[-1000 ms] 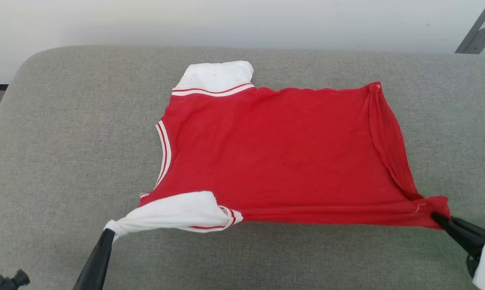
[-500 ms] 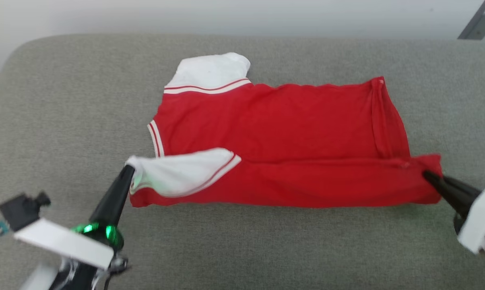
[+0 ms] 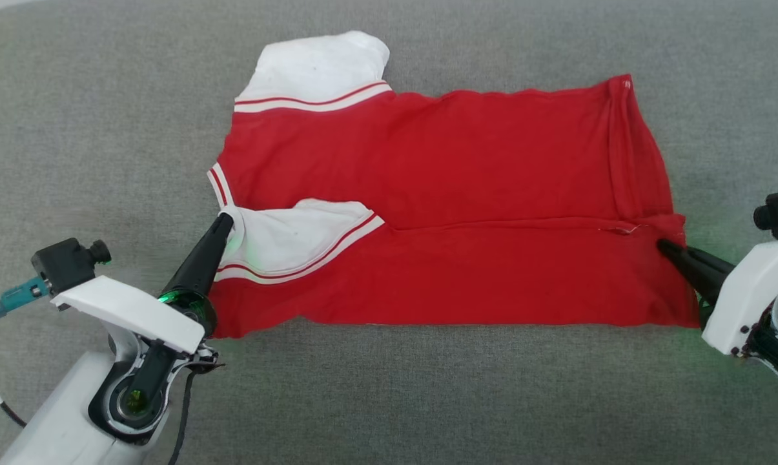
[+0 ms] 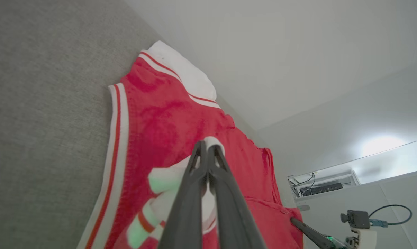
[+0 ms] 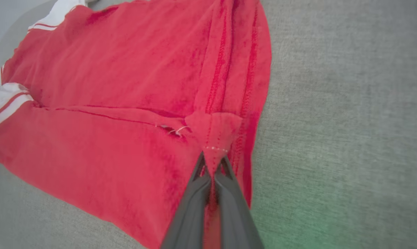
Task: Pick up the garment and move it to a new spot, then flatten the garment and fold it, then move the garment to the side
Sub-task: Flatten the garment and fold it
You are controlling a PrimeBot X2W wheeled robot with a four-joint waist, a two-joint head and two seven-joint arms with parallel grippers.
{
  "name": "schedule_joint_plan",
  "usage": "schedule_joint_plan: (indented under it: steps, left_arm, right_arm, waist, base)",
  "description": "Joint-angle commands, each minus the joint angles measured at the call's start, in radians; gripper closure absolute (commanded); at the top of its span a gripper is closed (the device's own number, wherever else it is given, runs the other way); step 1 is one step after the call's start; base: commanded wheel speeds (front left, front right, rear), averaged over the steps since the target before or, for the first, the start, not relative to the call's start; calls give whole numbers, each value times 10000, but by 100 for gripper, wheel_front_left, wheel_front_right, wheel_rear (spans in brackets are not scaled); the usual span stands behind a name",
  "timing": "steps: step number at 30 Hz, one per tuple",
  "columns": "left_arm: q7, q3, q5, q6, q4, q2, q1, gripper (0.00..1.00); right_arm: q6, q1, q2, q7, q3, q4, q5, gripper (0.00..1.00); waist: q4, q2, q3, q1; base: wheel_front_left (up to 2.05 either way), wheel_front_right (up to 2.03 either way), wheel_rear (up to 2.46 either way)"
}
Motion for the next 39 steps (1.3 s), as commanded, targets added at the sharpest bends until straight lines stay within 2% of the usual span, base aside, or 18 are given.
schedule_joint_plan:
  steps: [1,12,13,14,15,16,17,18,22,24,30,35,39]
  left_arm:
    - [-7,-80,64,25,163,29,-223,100]
    - [-378,-859,381,25,1253,343,-870,100]
    - [-420,-978,461,25,1400,406,-955,83]
    - [-472,-1110,542,25,1480,429,-1034,70]
    - [-498,-1212,588,25,1585,460,-1115,48]
    - [-503,-1356,727,25,1692,562,-1215,5]
    - [-484,-1501,841,25,1760,660,-1315,0]
    - [-486,-1640,983,25,1824,766,-1434,0]
    - [-447,-2322,1759,25,1904,1382,-1940,0]
    - [-301,-2570,2133,25,1759,1866,-2168,0]
    - [1368,-2939,1971,116,709,3053,-2594,0]
    - [3493,-3481,1562,701,-536,3878,-2494,0]
    - [4867,-3841,1021,1457,-1281,4259,-2200,0]
  right_arm:
    - [-8,-129,-15,-163,56,78,68,100]
    - [-8,-417,-117,-869,650,587,320,100]
    - [-8,-479,-130,-967,705,605,322,100]
    - [-7,-531,-154,-1048,763,616,298,80]
    - [-8,-580,-175,-1151,812,620,255,65]
    - [-8,-625,-184,-1264,834,633,223,51]
    - [-8,-655,-202,-1358,858,659,180,11]
    - [-8,-689,-217,-1417,882,686,175,0]
    - [-7,-849,-306,-1681,964,594,-40,0]
    - [-8,-873,-352,-1798,934,488,-106,0]
    - [-7,-816,-517,-1860,719,49,-272,0]
    - [-8,-924,-559,-1841,500,-247,-415,0]
    - [-8,-1001,-497,-1778,411,-425,-442,0]
  waist:
    - [-37,0,151,-1]
    - [-184,0,423,-1]
    - [-185,0,428,-1]
    - [-180,0,433,-1]
    - [-176,0,440,-1]
    - [-173,0,438,-1]
    - [-167,0,429,-1]
    - [-159,0,418,-1]
    - [-163,0,366,-1]
    - [-145,0,349,-1]
    - [-35,0,251,-1]
    - [-71,0,186,-1]
    - [-204,0,169,-1]
  base:
    - [0,0,0]
    - [0,0,0]
    - [0,0,0]
    - [0,0,0]
    - [0,0,0]
    - [0,0,0]
    - [0,0,0]
    - [0,0,0]
    - [0,0,0]
    - [0,0,0]
    - [0,0,0]
    - [0,0,0]
    - [0,0,0]
